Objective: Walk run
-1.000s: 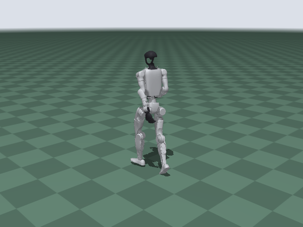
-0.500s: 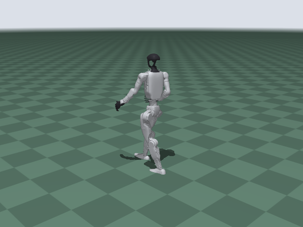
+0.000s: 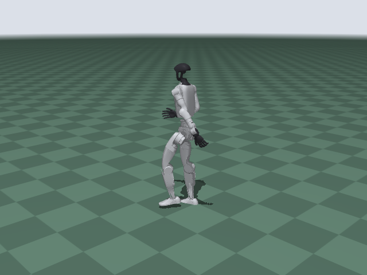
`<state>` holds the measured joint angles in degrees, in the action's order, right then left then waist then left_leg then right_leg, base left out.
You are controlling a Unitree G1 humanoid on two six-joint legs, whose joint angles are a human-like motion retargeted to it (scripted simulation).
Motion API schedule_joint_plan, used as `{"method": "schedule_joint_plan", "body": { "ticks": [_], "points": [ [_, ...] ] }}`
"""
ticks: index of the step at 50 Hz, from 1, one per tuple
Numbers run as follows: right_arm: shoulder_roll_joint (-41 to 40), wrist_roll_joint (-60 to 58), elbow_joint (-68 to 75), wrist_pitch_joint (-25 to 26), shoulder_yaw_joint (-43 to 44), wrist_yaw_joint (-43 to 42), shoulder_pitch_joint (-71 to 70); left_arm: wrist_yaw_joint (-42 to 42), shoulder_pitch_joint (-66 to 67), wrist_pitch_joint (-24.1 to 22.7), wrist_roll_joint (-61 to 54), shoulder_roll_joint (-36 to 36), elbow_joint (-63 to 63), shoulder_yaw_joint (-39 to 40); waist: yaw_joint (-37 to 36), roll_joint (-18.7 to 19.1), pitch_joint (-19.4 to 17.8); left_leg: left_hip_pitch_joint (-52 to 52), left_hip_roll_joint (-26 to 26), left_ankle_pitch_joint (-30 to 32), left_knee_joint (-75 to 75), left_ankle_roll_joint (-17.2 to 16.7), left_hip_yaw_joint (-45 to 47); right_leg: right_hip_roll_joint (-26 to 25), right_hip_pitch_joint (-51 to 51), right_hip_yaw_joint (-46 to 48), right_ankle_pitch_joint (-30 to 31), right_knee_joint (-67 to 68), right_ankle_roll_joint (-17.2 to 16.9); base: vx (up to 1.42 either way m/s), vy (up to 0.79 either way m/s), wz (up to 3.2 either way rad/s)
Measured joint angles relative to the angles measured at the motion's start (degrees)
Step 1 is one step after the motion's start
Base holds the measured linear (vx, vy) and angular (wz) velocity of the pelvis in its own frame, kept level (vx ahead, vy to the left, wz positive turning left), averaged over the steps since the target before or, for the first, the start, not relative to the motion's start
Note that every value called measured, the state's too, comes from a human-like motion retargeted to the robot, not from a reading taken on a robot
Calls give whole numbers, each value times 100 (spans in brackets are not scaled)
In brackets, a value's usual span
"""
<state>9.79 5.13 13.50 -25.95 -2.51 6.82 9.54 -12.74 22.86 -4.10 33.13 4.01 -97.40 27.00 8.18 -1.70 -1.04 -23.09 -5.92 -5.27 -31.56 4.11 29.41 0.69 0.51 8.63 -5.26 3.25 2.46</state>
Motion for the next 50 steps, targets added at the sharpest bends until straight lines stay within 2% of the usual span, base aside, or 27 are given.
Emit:
{"method": "schedule_joint_plan", "body": {
  "ticks": [2, 5, 9, 10, 11, 12, 13, 15, 18, 20, 23, 26, 29, 35, 37, 38, 40, 43, 45, 47, 48, 50],
  "points": [
    [6, 26, 15, -14, 45, -20, 12, 36, 42, 141, -197, -3, 0, 185, 71, 122, -35, 10, 217, -194, 961, -31, 373, -186, -221, 348, -160, -71, 19, 47, -1, 165],
    [-33, 10, 58, -19, 41, -59, 64, -66, -20, 337, -843, -8, 0, 459, 280, 191, 8, 286, 527, -443, 1995, 219, 1667, -306, -500, 1069, -360, -128, -19, 60, -5, 168],
    [-167, -59, 202, 46, -186, 16, 181, -304, -329, 275, -1959, -119, 0, 787, 80, 6, 140, 553, 750, 190, 2286, 837, 1692, -173, -707, 1190, -182, 190, -229, 71, -5, 27],
    [-202, -82, 249, 60, -271, 50, 232, -364, -429, 206, -2213, -155, 0, 847, -28, -69, 198, 562, 829, 184, 2323, 1024, 1581, -76, -741, 1178, -3, 319, -330, 90, 2, -30],
    [-261, -113, 306, 71, -328, 94, 276, -445, -588, 116, -2445, -165, 0, 866, -61, -83, 241, 543, 916, 93, 2311, 1063, 1159, 4, -789, 1311, 348, 481, -499, 83, 4, -4],
    [-321, -142, 354, 82, -387, 130, 327, -530, -749, 33, -2652, -177, 38, 872, -75, -74, 284, 581, 953, 23, 2315, 1086, 967, 76, -812, 1435, 766, 679, -684, 69, 8, 44],
    [-383, -164, 386, 94, -450, 149, 393, -622, -917, -35, -2806, -193, 150, 856, -54, -14, 330, 733, 889, -6, 2352, 1080, 1235, 134, -787, 1545, 1317, 950, -902, 67, 12, 76],
    [-469, -175, 394, 95, -558, 164, 565, -795, -1243, -176, -3000, -206, 477, 762, -32, 194, 373, 959, 851, -78, 2471, 1089, 1097, 57, -602, 1284, 2293, 1653, -1189, 68, 12, 117],
    [-536, -92, 370, 49, -631, 246, 737, -837, -1814, -307, -3149, -99, 1070, 376, 93, 570, 386, 1255, 723, -184, 2571, 1089, 599, -413, -13, 811, 2921, 3029, -994, 64, 6, 162],
    [-570, -28, 412, 67, -629, 352, 754, -722, -2300, -374, -3093, 61, 1400, 75, 184, 767, 371, 1383, 694, -225, 2593, 1089, 165, -670, 441, 409, 2440, 3790, -995, 52, 6, 187],
    [-544, 0, 492, 131, -611, 405, 767, -601, -3034, -543, -2703, 272, 1804, -337, 257, 946, 361, 1558, 731, -227, 2607, 1049, -412, -720, 998, -74, 1677, 4249, -917, 44, 7, 197],
    [-426, -80, 483, 100, -589, 356, 780, -575, -3651, -716, -2482, 438, 2207, -851, 456, 1009, 365, 1706, 951, -200, 2609, 1063, -1144, -391, 1362, -236, 1018, 3818, -610, 57, 5, 226],
    [-342, -145, 452, 60, -540, 368, 798, -646, -4107, -912, -2413, 587, 2595, -1293, 643, 936, 358, 1885, 1267, -216, 2578, 1089, -1870, 7, 1540, -390, 933, 2758, -577, 43, -1, 229],
    [-292, -128, 444, 52, -503, 360, 848, -690, -4364, -1247, -2214, 641, 3148, -1699, 840, 502, 255, 2545, 1954, -315, 2559, 1089, -3174, 118, 1806, -1639, 785, 635, -1113, 52, -10, 199],
    [-293, -171, 460, 45, -490, 331, 821, -578, -4210, -1338, -2135, 576, 3180, -1702, 779, 368, 178, 2812, 2059, -362, 2541, 1047, -3485, 137, 1896, -1490, 764, 110, -1455, 67, -37, 124],
    [-310, -192, 480, 42, -499, 323, 806, -512, -4098, -1357, -2110, 561, 3128, -1667, 717, 321, 124, 2966, 1948, -467, 2468, 921, -3610, -105, 1869, -1473, 743, -97, -1673, 65, -69, 69],
    [-328, -213, 528, 38, -533, 313, 723, -358, -3883, -1339, -2053, 482, 2887, -1517, 433, 190, 65, 3094, 1901, -538, 2397, 737, -3604, -175, 1979, -674, 794, -357, -1746, 67, -56, 43],
    [-346, -224, 562, 50, -546, 343, 781, -136, -3448, -1061, -1911, 261, 2084, -1269, 650, 176, 183, 3293, 2293, -236, 2350, 1029, -3960, 150, 1826, -1723, 1136, -81, -1605, 66, 28, 189],
    [-375, -253, 571, 45, -553, 351, 836, 24, -3146, -731, -1792, 225, 1347, -1043, 825, 154, 274, 3354, 2352, 6, 2124, 946, -4255, 448, 1790, -911, 1483, 162, -1467, 70, -15, 228],
    [-415, -242, 605, 52, -577, 345, 887, 165, -2837, -232, -1678, 362, 555, -798, 990, 253, 354, 3254, 2262, 534, 1647, 676, -4519, 263, 1606, -1491, 1189, 308, -1172, 66, -26, 203],
    [-423, -210, 638, 71, -575, 347, 882, 240, -2671, 61, -1655, 445, 183, -722, 885, 289, 387, 3153, 2216, 955, 1398, 491, -4437, 271, 1546, -1468, 1042, 403, -1095, 63, -21, 132],
    [-403, -147, 677, 133, -561, 360, 848, 395, -2118, 721, -1691, 480, 0, -661, 782, 292, 418, 2849, 2179, 1898, 674, -100, -4255, 383, 1330, -1221, 808, 433, -990, 77, -22, 120]
  ]
}}
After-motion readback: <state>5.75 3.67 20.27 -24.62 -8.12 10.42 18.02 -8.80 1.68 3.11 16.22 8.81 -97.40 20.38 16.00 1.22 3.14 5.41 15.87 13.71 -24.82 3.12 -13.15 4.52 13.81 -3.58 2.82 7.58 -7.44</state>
